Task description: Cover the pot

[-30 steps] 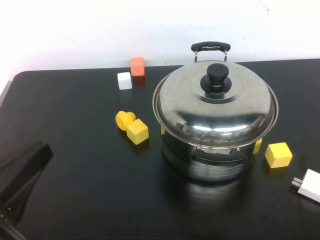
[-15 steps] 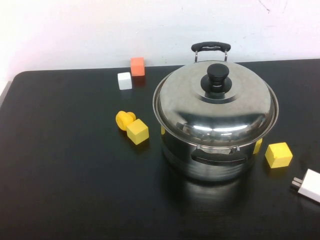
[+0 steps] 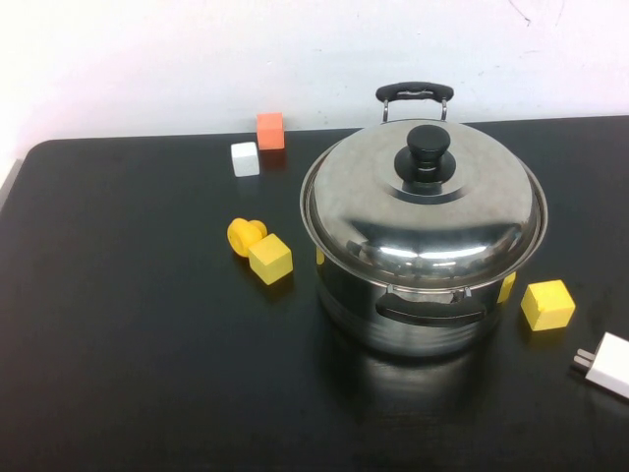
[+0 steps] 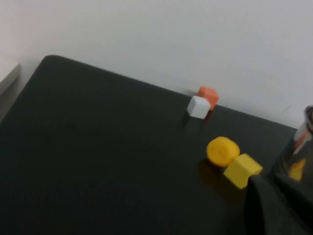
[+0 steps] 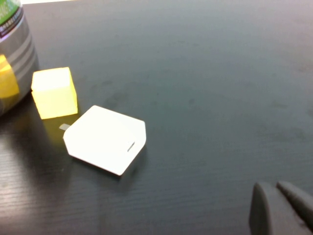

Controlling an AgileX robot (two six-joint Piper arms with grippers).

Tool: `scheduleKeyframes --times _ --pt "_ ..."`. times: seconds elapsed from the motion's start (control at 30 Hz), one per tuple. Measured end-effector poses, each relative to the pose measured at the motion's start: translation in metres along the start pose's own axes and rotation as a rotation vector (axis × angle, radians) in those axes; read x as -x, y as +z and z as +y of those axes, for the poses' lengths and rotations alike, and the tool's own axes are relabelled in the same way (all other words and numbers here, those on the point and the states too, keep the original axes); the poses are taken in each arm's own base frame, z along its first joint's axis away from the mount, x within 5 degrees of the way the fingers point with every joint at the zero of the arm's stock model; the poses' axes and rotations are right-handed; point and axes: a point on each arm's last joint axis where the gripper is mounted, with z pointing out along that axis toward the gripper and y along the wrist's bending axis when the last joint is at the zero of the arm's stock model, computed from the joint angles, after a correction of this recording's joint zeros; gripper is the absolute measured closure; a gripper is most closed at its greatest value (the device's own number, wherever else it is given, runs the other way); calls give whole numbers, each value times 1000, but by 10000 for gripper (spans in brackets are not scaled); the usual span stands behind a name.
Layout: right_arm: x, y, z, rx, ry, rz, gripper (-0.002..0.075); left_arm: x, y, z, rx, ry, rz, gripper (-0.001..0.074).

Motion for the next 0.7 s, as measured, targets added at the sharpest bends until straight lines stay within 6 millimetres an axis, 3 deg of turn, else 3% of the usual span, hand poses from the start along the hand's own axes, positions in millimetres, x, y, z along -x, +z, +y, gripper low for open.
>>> scheduleKeyframes --times 0.23,0.7 --pt "0 0 0 0 0 0 728 -50 0 26 71 -23 8 735" --pt "0 0 0 0 0 0 728 -77 1 39 175 -11 183 736"
